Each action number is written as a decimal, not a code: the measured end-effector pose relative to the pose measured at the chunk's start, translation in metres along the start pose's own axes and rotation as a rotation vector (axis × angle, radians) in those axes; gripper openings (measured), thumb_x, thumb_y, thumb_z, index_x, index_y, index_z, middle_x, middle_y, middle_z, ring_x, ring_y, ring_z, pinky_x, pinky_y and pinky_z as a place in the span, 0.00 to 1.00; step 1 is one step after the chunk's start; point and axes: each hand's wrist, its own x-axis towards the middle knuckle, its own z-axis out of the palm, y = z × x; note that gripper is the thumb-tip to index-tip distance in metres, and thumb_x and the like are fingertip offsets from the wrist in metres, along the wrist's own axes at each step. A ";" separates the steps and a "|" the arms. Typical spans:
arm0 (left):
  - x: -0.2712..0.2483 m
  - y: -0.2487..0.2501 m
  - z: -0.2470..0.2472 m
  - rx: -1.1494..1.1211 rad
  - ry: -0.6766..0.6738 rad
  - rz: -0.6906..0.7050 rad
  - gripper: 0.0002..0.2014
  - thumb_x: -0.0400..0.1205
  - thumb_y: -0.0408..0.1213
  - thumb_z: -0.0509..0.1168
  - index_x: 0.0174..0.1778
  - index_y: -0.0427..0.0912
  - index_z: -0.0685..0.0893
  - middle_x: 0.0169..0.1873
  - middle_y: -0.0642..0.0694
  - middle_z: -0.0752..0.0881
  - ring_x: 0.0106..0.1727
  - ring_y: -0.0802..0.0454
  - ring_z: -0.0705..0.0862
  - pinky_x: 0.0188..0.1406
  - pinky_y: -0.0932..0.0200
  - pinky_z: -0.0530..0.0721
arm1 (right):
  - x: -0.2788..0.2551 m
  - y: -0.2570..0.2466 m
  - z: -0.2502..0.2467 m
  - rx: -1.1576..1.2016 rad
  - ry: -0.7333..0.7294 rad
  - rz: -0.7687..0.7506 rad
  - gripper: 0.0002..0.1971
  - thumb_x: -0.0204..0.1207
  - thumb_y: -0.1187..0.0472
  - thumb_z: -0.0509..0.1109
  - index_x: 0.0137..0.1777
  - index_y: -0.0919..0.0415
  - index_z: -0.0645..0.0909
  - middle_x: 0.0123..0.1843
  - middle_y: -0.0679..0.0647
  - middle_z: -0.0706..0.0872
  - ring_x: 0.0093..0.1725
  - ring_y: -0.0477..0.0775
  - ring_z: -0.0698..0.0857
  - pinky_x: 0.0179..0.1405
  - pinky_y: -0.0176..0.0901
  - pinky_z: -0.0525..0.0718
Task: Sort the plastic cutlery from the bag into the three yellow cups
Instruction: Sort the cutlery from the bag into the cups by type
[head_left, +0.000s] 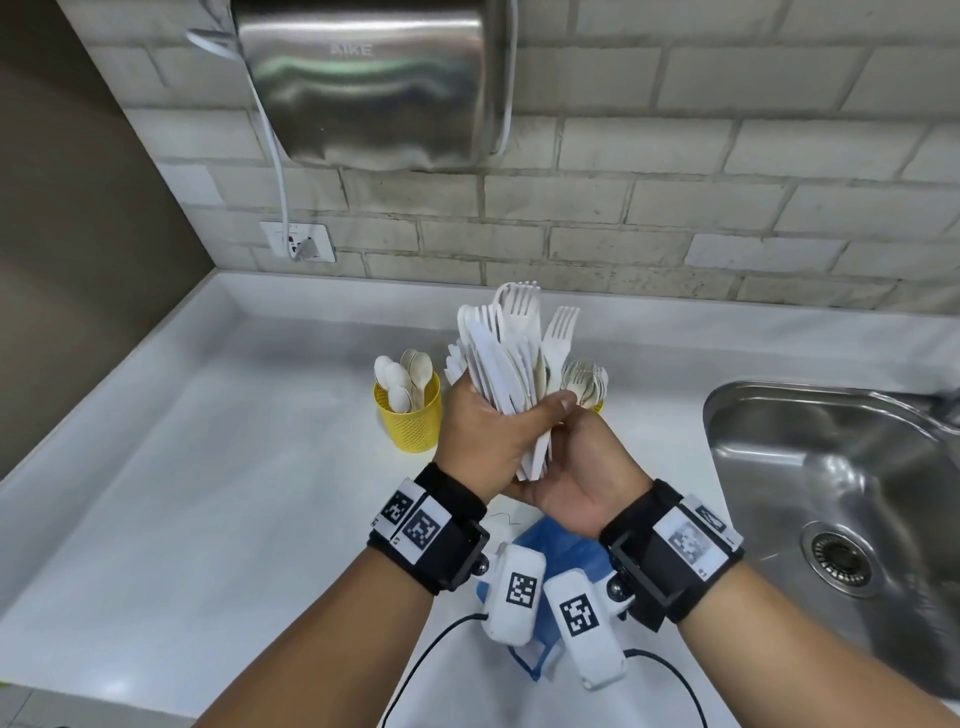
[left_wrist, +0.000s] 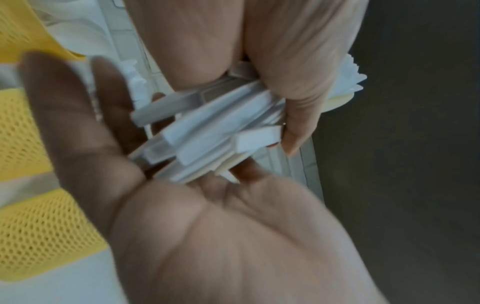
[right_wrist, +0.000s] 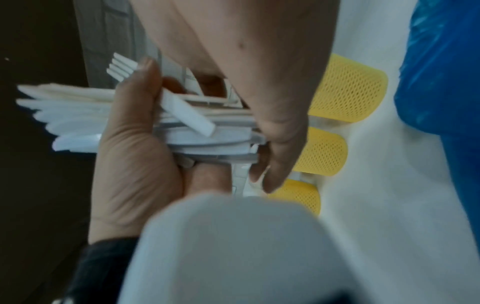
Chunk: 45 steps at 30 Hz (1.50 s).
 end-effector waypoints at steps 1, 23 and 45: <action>0.001 0.001 -0.002 -0.026 0.015 -0.006 0.14 0.73 0.24 0.80 0.52 0.41 0.91 0.48 0.44 0.94 0.52 0.48 0.93 0.51 0.53 0.90 | -0.001 0.000 -0.003 0.028 -0.044 -0.023 0.22 0.88 0.52 0.56 0.72 0.57 0.84 0.71 0.58 0.88 0.67 0.58 0.88 0.75 0.68 0.78; 0.005 0.018 -0.025 0.070 -0.570 -0.177 0.21 0.77 0.23 0.76 0.66 0.35 0.85 0.59 0.40 0.92 0.64 0.43 0.89 0.66 0.43 0.86 | -0.006 -0.008 -0.013 -0.636 -0.257 0.075 0.18 0.71 0.85 0.69 0.47 0.62 0.89 0.38 0.58 0.84 0.41 0.54 0.87 0.47 0.62 0.93; 0.005 0.006 -0.009 0.098 -0.264 0.034 0.23 0.68 0.26 0.83 0.59 0.35 0.88 0.52 0.47 0.93 0.57 0.54 0.91 0.59 0.55 0.87 | 0.013 -0.001 -0.008 0.205 0.009 -0.078 0.20 0.81 0.75 0.58 0.70 0.72 0.82 0.68 0.71 0.87 0.64 0.64 0.90 0.64 0.58 0.89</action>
